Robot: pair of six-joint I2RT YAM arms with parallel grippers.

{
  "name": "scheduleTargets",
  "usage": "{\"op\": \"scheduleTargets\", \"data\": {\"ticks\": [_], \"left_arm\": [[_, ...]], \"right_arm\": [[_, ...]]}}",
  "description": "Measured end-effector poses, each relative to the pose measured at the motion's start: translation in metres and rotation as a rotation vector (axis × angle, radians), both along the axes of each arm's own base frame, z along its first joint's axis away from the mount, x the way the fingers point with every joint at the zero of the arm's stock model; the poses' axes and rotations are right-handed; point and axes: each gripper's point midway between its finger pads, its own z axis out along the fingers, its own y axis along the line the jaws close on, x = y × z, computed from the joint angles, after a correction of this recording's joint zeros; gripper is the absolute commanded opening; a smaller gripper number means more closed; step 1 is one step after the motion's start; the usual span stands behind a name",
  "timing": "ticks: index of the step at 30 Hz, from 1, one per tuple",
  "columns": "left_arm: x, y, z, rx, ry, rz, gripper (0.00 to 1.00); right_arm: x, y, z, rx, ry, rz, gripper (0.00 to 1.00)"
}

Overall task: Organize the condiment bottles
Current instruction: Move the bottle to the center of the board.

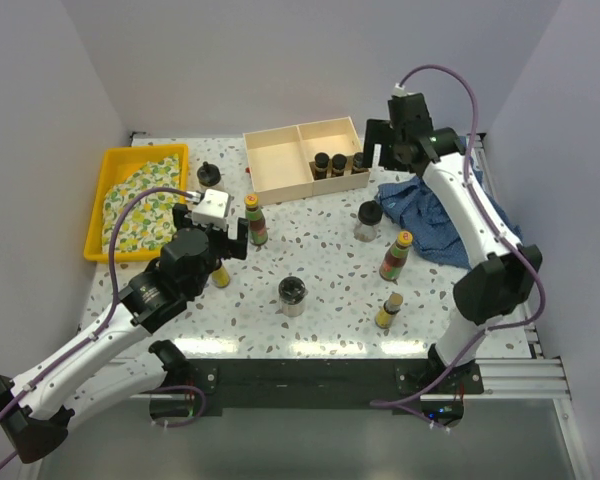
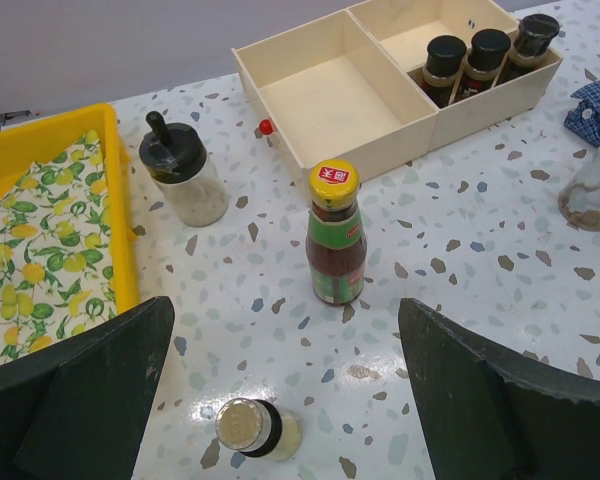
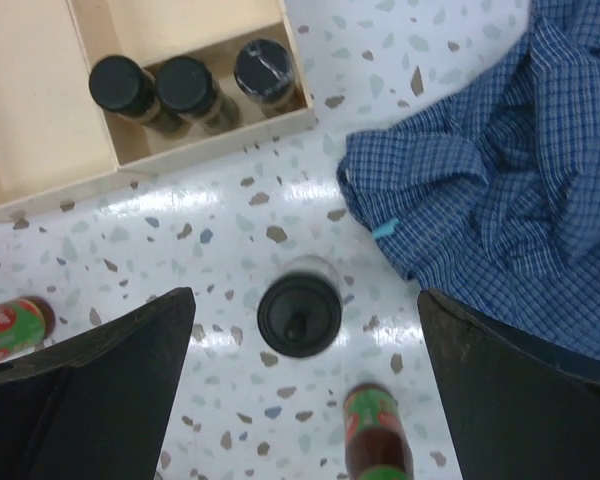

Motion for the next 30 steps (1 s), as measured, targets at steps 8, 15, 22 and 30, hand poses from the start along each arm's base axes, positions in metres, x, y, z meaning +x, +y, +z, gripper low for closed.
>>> {"op": "scheduleTargets", "data": {"ticks": [8, 15, 22, 30], "left_arm": [[0.000, 0.000, 0.000, 0.000, 0.000, -0.001, 1.00], [0.000, -0.002, 0.000, -0.001, 0.002, -0.008, 1.00], [0.000, -0.004, -0.001, -0.002, 0.005, -0.019, 1.00], [0.000, -0.006, -0.001, -0.004, 0.005, -0.025, 1.00]], "right_arm": [[-0.095, -0.039, 0.000, 0.003, 0.086, -0.128, 0.94], [-0.143, -0.056, -0.005, -0.004, 0.107, -0.150, 0.82], [-0.164, -0.050, -0.054, -0.010, 0.223, -0.061, 0.72], [-0.156, -0.045, -0.074, -0.008, 0.204, -0.028, 0.62]]}}
